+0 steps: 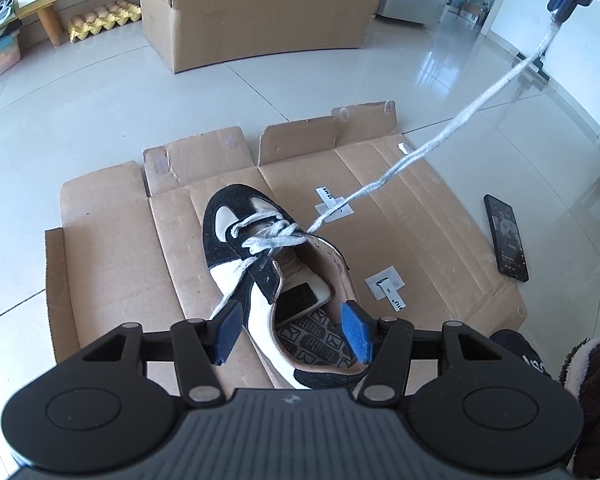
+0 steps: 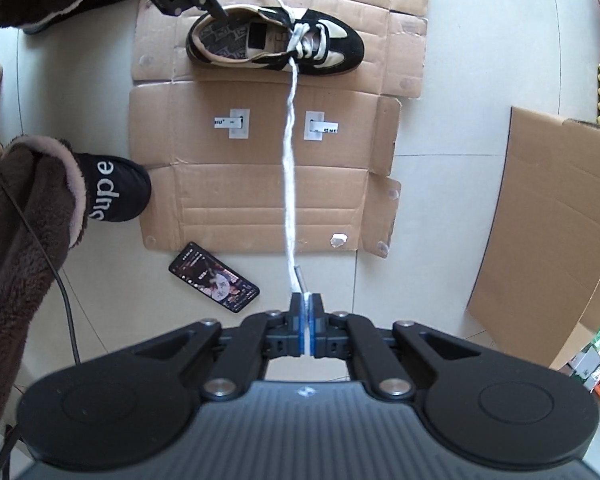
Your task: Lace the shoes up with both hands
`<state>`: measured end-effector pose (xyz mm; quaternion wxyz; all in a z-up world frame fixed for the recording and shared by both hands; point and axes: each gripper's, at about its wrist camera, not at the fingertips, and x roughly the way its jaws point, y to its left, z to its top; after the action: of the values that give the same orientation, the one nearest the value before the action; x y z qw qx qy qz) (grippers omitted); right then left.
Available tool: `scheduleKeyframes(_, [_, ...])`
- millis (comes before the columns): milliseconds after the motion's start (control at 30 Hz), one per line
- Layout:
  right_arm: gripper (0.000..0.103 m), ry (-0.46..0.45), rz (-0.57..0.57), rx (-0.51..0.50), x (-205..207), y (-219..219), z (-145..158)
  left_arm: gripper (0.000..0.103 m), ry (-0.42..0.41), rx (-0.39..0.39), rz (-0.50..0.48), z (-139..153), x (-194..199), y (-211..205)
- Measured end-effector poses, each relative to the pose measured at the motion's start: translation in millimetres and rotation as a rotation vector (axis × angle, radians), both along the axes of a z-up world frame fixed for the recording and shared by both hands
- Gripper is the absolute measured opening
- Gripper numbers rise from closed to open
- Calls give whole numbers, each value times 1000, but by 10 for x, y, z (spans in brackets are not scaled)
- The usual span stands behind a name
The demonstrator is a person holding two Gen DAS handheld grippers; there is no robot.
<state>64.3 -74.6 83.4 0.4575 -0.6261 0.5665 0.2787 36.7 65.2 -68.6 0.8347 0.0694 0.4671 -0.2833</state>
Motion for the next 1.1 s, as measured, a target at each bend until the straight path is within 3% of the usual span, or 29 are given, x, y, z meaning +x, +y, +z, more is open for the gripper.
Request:
scheduleKeyframes(133, [1,-3,8,4,83,80,-35,56,0,-10,-5,-16,5,-4])
scheduleKeyframes(467, [1,60,19,92,225,315,-464,56,31,-38,22,-203,84,43])
scheduleKeyframes(700, [1,102,-22,278,339,496,-862,56,36,-46,33,-380,165,37])
scheduleKeyframes(900, [1,125,-91,434,396,549,-1187,55,-22,-37,8,-430,199,-29])
scheduleKeyframes(1067, [1,123,-156,517,452,532,-1372,47,-52,4,-20,-478,213,-92])
scheduleKeyframes(1100, [1,120,-169,536,483,518,-1404,41,-56,9,-25,-484,215,-103])
